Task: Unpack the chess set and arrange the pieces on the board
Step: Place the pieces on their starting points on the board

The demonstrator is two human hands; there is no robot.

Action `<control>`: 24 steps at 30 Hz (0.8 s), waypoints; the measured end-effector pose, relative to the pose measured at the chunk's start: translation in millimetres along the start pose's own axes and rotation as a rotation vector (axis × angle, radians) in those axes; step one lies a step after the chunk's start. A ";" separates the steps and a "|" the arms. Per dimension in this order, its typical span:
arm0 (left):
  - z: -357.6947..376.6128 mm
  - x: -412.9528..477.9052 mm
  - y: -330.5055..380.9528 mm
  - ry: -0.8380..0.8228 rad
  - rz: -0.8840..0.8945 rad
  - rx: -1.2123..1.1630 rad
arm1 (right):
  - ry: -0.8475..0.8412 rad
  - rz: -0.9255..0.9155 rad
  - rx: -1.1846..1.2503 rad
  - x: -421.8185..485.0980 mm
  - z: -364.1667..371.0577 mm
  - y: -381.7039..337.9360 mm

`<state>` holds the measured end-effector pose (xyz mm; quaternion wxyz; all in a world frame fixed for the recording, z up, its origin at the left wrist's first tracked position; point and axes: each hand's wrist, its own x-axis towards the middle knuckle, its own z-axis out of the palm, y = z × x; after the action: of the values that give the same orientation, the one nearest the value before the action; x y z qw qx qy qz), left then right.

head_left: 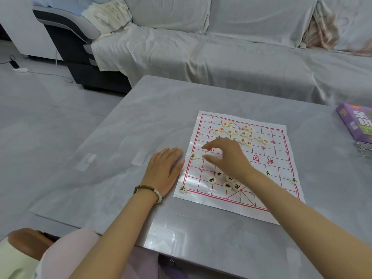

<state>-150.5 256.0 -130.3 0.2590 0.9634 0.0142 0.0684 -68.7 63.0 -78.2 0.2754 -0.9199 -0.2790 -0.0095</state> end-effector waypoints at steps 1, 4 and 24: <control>-1.4 -1.2 2.4 0.007 0.006 -0.021 | 0.005 0.001 -0.001 -5.5 -7.2 4.3; -6.3 -5.9 18.6 0.038 0.037 -0.093 | 0.016 0.023 -0.016 -25.6 -24.2 19.5; 12.8 -20.2 77.8 -0.101 0.063 0.044 | -0.103 -0.070 -0.125 -81.1 -16.9 35.5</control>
<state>-169.4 181.0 -104.8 0.2356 0.9711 -0.0275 0.0273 -116.5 -11.4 -95.6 0.2023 -0.9243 -0.3236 0.0110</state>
